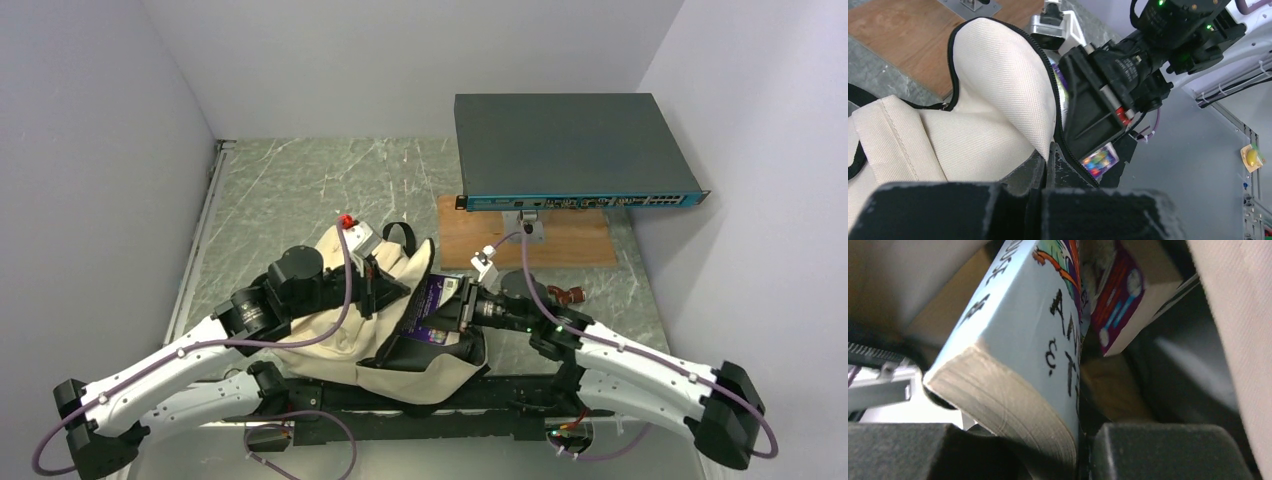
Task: Pack the student bag
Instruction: Place the book in the student bag.
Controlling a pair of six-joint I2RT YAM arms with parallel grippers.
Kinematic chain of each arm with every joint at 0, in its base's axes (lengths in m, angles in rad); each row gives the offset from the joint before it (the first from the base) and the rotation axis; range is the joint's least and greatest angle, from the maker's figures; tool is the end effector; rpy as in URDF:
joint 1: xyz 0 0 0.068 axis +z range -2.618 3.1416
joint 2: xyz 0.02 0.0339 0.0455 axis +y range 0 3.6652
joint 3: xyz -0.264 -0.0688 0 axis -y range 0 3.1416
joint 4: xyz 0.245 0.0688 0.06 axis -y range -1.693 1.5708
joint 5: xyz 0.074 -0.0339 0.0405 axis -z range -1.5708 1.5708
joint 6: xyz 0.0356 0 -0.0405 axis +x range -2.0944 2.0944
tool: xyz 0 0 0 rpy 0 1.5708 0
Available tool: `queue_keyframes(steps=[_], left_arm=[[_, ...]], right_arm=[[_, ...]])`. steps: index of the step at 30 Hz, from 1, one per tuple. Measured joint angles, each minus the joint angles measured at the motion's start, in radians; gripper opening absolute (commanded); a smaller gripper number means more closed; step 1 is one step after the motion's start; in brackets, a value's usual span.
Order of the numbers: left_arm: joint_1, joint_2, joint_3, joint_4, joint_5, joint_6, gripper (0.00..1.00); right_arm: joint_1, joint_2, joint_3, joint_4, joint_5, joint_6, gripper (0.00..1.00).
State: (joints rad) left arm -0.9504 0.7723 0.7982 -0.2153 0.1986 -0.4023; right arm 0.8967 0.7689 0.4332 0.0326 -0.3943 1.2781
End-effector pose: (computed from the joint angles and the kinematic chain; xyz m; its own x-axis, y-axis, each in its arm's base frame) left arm 0.0996 -0.1515 0.3435 -0.4571 -0.0205 -0.8892 0.7948 0.4393 -0.4187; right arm 0.1038 0.1518 0.2411 -0.9635 0.2102 -0.1656 -0.0958 0.3069 0.9469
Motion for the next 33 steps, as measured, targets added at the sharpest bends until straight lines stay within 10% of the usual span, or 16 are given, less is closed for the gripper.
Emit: queue_keyframes(steps=[5,11,15,22,25,33], left_arm=[[0.000,0.043,0.040,-0.052,0.003,-0.004,0.00],[0.000,0.012,0.034,-0.088,-0.019,-0.028,0.00],[0.000,-0.052,-0.015,-0.079,-0.034,-0.052,0.00],[-0.002,-0.090,-0.092,-0.032,-0.039,-0.090,0.00],[-0.002,-0.089,-0.093,-0.029,-0.039,-0.092,0.00],[-0.002,-0.077,-0.093,-0.029,-0.036,-0.102,0.00]], right_arm=[[0.135,0.145,-0.002,0.135,0.243,-0.013,0.05],[0.253,0.375,0.040,0.272,0.373,-0.066,0.69],[0.255,0.379,0.037,0.222,0.381,-0.095,0.91],[0.254,0.161,-0.009,0.029,0.394,-0.142,0.75],[0.252,0.101,-0.045,0.028,0.394,-0.154,0.48],[0.251,0.392,0.035,0.137,0.378,-0.263,0.32]])
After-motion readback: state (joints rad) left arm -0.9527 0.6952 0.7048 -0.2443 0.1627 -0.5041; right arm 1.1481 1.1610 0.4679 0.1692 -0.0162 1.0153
